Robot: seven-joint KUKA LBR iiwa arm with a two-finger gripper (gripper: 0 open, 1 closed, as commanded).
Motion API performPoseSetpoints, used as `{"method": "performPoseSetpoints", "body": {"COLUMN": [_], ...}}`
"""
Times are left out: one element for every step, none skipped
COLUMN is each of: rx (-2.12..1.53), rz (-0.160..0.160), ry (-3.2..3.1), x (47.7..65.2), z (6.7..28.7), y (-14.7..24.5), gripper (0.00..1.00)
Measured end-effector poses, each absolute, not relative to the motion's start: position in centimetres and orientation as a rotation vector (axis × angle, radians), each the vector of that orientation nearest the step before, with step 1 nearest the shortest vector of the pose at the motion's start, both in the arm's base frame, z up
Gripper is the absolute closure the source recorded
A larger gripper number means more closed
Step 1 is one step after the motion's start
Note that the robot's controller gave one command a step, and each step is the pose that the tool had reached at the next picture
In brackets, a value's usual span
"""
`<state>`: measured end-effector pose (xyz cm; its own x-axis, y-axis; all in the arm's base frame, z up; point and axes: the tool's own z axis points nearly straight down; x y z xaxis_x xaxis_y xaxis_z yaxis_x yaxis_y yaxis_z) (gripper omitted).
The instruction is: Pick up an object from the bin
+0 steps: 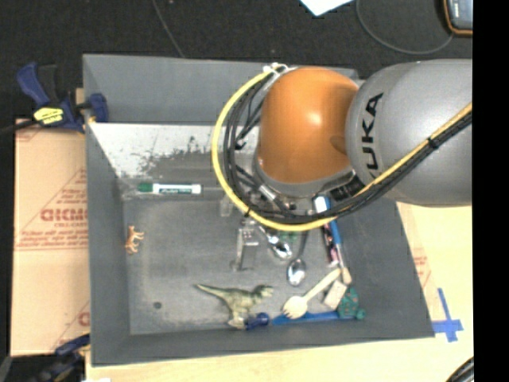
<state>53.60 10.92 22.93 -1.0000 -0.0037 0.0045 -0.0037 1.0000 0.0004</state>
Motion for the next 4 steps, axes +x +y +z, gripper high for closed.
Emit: {"method": "performPoseSetpoints", "body": {"rx": [-0.001, 0.146, 0.084, 0.117], "rz": [-0.002, -0.002, -0.007, -0.006], "ry": [-3.145, -3.143, -3.151, -3.155], "x": [53.8, 47.9, 48.5, 48.3], "z": [23.3, 8.5, 7.2, 7.6], "y": [10.9, 7.1, 7.6, 7.3], "gripper": [0.00, 0.00, 0.00, 0.00]}}
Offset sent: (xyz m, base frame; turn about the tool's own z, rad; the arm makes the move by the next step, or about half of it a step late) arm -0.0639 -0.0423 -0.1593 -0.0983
